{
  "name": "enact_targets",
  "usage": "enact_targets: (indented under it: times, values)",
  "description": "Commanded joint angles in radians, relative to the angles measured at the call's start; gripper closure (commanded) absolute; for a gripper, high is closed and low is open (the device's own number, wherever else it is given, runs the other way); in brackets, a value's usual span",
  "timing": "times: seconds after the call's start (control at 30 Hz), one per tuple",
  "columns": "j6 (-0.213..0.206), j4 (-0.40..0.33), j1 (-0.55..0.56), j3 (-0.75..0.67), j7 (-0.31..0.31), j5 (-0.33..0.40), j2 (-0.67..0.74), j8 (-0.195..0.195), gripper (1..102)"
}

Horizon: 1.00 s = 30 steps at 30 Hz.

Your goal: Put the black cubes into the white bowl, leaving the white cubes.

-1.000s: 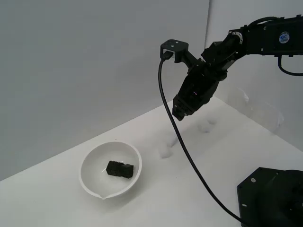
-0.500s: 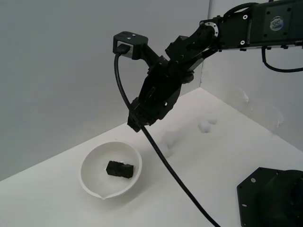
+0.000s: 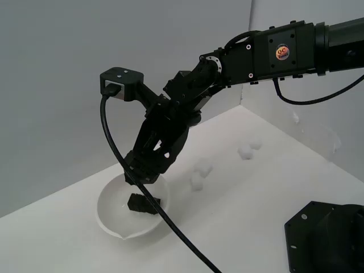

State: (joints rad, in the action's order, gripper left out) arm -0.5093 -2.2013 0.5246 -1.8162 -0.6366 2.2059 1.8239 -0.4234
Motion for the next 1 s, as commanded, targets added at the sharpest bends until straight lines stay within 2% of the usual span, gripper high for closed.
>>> enact_targets:
  times: [0.0,0.27,0.47,0.53,0.67,0.8,0.97]
  values:
    - [-0.031,0.021,0.008,-0.025,0.003,-0.031,0.018,-0.008,3]
    - [-0.031,0.018,0.003,-0.035,0.003,-0.028,0.028,-0.009,3]
    - [-0.02,-0.005,-0.074,-0.089,-0.003,-0.003,0.08,-0.011,6]
    - [-0.014,-0.018,-0.101,-0.106,-0.003,0.009,0.1,-0.014,18]
    - [0.002,-0.043,-0.155,-0.135,-0.003,0.034,0.127,-0.025,66]
    - [0.005,-0.077,-0.225,-0.167,-0.002,0.067,0.16,-0.032,100]
    - [0.008,-0.137,-0.354,-0.222,0.002,0.129,0.215,-0.071,100]
